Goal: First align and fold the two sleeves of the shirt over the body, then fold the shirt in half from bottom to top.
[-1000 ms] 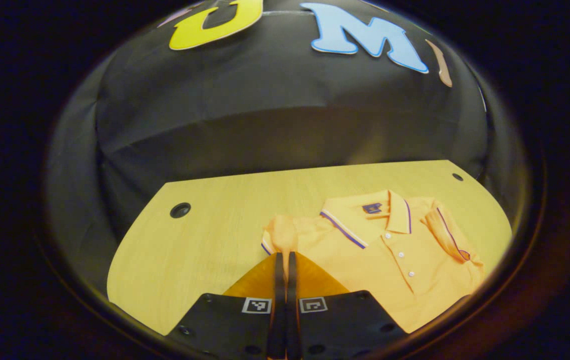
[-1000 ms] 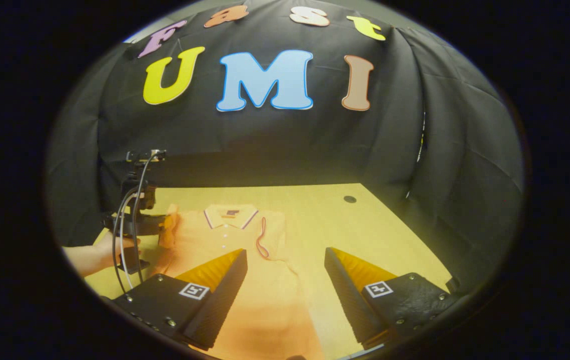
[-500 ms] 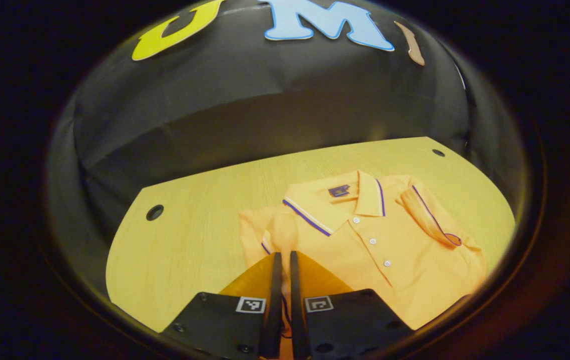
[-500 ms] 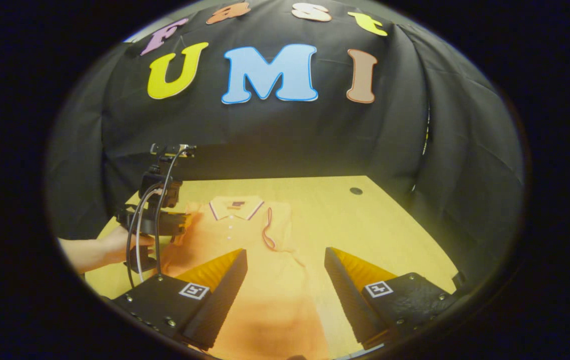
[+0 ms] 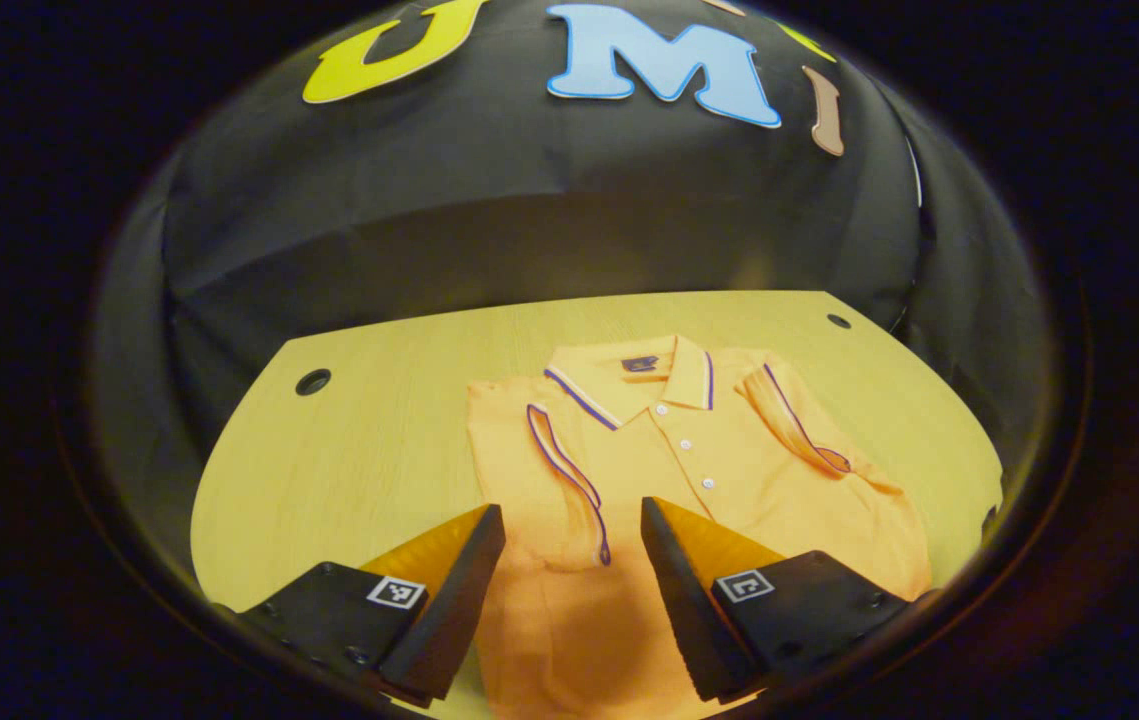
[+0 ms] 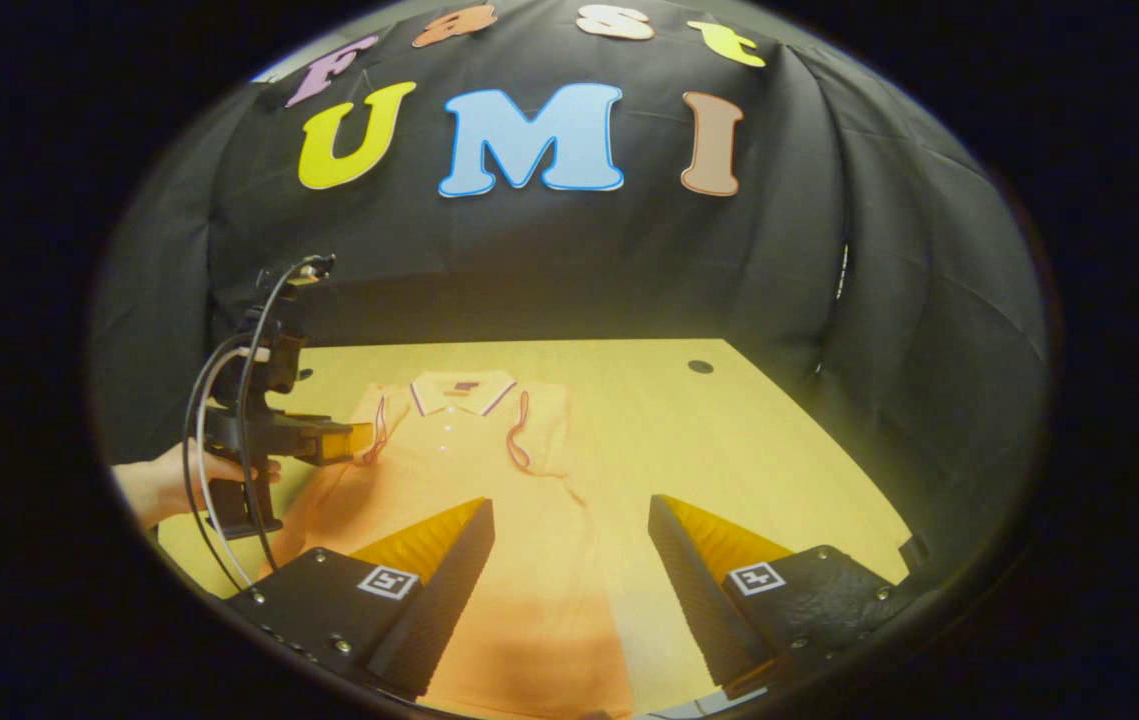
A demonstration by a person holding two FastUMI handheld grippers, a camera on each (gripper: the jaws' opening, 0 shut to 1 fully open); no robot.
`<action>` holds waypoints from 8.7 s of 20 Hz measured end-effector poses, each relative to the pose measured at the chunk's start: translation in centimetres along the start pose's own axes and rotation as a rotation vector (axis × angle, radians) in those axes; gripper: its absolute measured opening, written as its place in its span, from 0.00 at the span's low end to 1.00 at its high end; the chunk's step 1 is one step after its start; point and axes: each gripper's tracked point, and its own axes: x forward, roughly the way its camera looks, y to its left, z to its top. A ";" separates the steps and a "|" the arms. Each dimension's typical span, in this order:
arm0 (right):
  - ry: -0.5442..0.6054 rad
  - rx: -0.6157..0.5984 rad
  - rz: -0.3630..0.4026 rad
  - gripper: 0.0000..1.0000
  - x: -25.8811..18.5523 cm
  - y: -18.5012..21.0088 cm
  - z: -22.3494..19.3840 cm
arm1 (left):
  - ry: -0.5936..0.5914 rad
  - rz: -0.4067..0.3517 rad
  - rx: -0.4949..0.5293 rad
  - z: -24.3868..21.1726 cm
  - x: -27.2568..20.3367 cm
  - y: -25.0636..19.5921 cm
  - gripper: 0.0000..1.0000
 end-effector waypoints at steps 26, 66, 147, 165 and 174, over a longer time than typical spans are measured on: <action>0.226 -0.029 0.063 0.97 -5.6 -1.6 -17.2 | 0.045 0.046 -0.077 -21.3 -23.5 -1.2 0.95; 0.209 0.170 0.195 0.05 -7.9 -0.3 -15.4 | 0.006 0.066 0.023 -22.6 -27.6 -5.0 0.07; 0.194 0.028 -0.030 0.07 36.8 5.6 11.6 | -0.209 0.059 -0.022 15.4 14.9 6.2 0.12; -0.018 -0.120 -0.012 0.70 27.1 7.1 18.7 | -0.317 0.044 -0.039 20.2 4.3 5.7 0.80; -0.174 -0.167 -0.003 0.71 18.7 6.7 21.2 | -0.411 0.048 -0.020 20.8 -3.3 2.8 0.96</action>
